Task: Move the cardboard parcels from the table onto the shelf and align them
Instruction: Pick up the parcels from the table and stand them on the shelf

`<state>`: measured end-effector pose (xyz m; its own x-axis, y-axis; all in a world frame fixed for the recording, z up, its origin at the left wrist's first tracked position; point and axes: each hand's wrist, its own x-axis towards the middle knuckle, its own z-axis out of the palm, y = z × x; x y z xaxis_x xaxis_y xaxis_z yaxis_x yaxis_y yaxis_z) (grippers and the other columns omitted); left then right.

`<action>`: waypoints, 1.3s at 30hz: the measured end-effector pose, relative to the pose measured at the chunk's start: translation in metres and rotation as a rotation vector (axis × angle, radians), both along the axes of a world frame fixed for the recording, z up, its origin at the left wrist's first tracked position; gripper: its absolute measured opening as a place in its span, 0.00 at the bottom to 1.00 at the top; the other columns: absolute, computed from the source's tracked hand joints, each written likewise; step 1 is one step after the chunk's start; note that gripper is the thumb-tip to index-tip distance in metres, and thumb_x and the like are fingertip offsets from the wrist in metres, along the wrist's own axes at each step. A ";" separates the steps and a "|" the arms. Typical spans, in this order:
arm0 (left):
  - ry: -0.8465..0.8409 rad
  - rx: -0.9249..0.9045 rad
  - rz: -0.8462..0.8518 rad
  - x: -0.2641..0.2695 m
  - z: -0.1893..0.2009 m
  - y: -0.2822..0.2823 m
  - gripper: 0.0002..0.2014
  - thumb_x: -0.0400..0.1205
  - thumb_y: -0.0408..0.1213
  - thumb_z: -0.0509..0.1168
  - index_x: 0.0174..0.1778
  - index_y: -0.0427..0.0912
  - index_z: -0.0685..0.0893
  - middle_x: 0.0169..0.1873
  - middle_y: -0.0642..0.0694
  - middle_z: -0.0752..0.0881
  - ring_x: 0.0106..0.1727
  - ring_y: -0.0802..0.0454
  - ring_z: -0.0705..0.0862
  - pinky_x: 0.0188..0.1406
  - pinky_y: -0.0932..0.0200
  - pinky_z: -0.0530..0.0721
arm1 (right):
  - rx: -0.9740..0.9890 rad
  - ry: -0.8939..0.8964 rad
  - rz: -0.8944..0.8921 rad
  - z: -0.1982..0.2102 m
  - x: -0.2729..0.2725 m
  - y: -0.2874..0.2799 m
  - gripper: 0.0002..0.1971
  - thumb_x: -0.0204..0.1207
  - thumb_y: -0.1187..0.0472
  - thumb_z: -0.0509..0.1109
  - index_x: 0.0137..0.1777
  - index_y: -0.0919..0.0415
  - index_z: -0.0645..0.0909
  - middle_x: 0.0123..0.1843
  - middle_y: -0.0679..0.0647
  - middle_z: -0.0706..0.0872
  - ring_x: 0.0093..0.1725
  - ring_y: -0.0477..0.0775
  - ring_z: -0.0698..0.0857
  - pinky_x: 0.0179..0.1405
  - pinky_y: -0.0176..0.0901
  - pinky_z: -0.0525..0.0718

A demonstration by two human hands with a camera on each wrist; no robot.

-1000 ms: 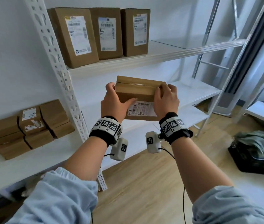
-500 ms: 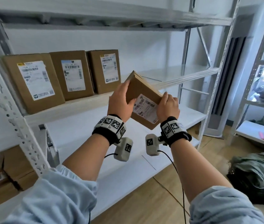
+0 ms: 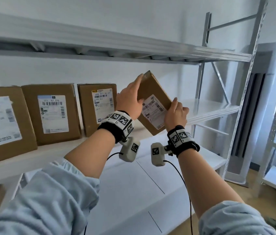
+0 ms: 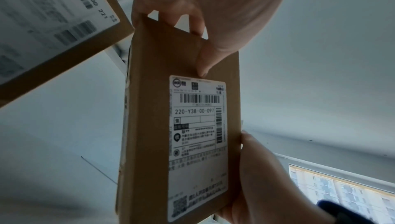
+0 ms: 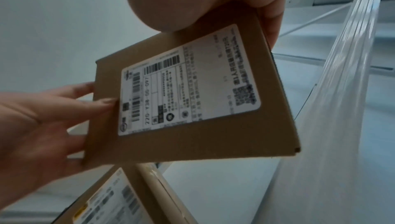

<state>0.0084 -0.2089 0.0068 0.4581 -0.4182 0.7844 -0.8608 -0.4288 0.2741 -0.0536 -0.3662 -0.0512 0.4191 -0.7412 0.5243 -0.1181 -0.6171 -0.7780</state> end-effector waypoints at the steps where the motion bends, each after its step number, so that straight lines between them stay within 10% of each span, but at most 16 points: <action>1: -0.017 -0.007 0.034 0.006 0.005 -0.007 0.37 0.80 0.35 0.72 0.82 0.52 0.62 0.69 0.46 0.82 0.67 0.42 0.81 0.69 0.38 0.78 | 0.046 -0.032 0.025 0.001 0.010 -0.005 0.23 0.91 0.52 0.40 0.79 0.55 0.68 0.73 0.56 0.75 0.59 0.52 0.68 0.57 0.48 0.66; 13: -0.082 0.111 0.313 0.054 0.033 -0.065 0.20 0.85 0.39 0.65 0.74 0.50 0.74 0.65 0.48 0.84 0.72 0.44 0.75 0.75 0.44 0.60 | 0.241 -0.044 0.313 -0.010 0.101 -0.030 0.28 0.91 0.51 0.39 0.75 0.65 0.74 0.72 0.69 0.79 0.71 0.67 0.76 0.71 0.55 0.70; 17: -0.080 0.191 0.429 0.063 0.026 -0.074 0.23 0.85 0.42 0.66 0.76 0.61 0.74 0.78 0.54 0.73 0.84 0.42 0.57 0.81 0.33 0.44 | 0.183 0.002 0.350 -0.022 0.112 -0.035 0.30 0.91 0.49 0.39 0.71 0.63 0.78 0.69 0.66 0.83 0.68 0.66 0.80 0.66 0.53 0.74; 28: -0.109 0.247 0.604 0.075 0.011 -0.067 0.36 0.83 0.33 0.66 0.85 0.56 0.60 0.84 0.48 0.63 0.87 0.44 0.50 0.83 0.34 0.43 | 0.026 0.070 0.513 -0.040 0.129 -0.036 0.28 0.89 0.44 0.43 0.55 0.61 0.82 0.56 0.62 0.86 0.56 0.66 0.82 0.57 0.55 0.77; 39: -0.240 0.186 0.469 0.033 -0.015 -0.027 0.33 0.82 0.34 0.70 0.84 0.48 0.67 0.82 0.44 0.68 0.85 0.43 0.59 0.86 0.40 0.49 | -0.066 -0.110 0.455 -0.029 0.113 -0.019 0.23 0.88 0.44 0.53 0.73 0.57 0.77 0.71 0.59 0.79 0.70 0.65 0.75 0.69 0.58 0.69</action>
<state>0.0418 -0.2357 -0.0080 0.4459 -0.3540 0.8221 -0.5954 -0.8031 -0.0229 0.0591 -0.3850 -0.0798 0.6329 -0.4591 0.6235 0.2567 -0.6353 -0.7283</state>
